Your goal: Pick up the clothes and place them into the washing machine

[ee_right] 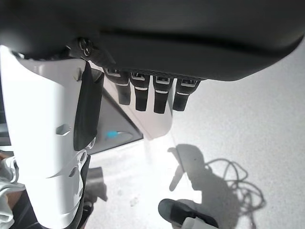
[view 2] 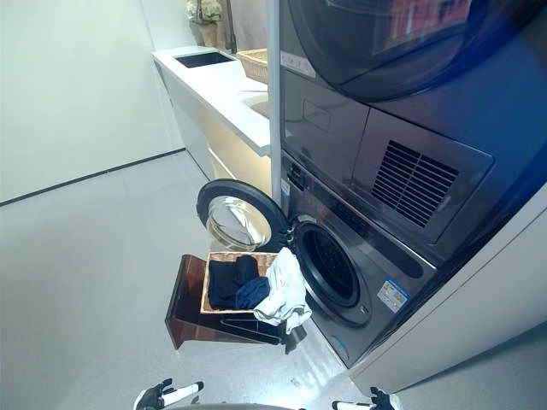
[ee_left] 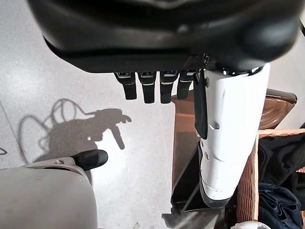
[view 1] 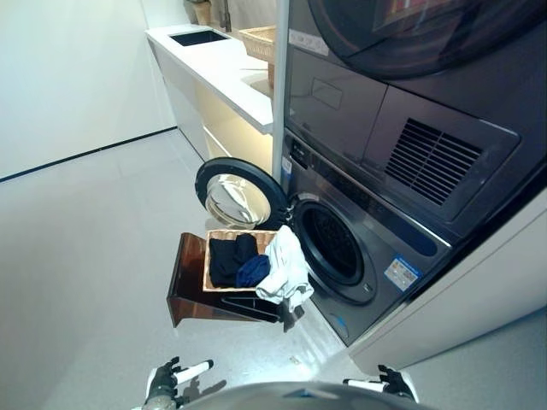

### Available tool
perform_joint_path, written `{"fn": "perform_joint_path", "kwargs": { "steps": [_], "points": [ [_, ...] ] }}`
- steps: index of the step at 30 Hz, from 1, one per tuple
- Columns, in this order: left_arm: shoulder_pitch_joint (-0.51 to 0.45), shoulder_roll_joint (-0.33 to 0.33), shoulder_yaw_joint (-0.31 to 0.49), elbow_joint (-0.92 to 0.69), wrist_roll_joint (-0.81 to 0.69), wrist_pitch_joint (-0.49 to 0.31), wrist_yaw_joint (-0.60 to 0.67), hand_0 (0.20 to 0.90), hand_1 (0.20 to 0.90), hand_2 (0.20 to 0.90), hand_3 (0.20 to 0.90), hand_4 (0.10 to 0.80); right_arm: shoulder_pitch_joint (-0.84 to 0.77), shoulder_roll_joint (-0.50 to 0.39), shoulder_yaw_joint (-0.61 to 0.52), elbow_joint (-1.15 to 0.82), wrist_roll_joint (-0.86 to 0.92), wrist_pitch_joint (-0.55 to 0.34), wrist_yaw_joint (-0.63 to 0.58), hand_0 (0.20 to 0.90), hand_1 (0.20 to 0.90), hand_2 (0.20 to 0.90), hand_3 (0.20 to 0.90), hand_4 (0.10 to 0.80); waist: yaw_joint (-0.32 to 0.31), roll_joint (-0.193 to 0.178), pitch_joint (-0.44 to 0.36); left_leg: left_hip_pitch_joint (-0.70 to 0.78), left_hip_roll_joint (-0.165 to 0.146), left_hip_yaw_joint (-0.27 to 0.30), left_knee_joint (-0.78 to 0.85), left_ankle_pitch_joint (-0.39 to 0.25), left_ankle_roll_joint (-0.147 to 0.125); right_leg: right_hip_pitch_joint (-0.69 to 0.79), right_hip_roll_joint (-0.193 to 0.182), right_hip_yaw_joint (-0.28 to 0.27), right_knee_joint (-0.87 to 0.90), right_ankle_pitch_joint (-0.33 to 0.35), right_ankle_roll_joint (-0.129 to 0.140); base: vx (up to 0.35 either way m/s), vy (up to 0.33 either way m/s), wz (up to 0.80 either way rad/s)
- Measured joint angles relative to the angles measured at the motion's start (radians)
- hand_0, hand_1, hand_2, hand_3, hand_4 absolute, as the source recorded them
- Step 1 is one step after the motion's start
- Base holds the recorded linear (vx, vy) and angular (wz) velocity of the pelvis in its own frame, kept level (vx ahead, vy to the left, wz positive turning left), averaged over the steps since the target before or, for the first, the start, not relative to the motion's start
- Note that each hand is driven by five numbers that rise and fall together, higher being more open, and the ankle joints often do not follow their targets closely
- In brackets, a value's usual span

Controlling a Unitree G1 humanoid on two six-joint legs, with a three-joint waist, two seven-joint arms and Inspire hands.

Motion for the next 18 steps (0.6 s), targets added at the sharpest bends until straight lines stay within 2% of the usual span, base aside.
{"fn": "perform_joint_path", "kwargs": {
  "steps": [18],
  "points": [
    [-0.002,0.004,-0.004,0.006,0.029,0.020,0.000,0.900,0.900,0.900,0.900,0.800,-0.001,0.000,0.018,0.000,-0.009,0.000,0.000,0.900,0.900,0.900,0.900,0.800,-0.001,-0.001,0.007,-0.003,0.000,-0.001,0.000,-0.001,-0.002,-0.003,0.000,-0.001,0.000,-0.003,0.004,-0.007,-0.009,0.00]
  ]
}}
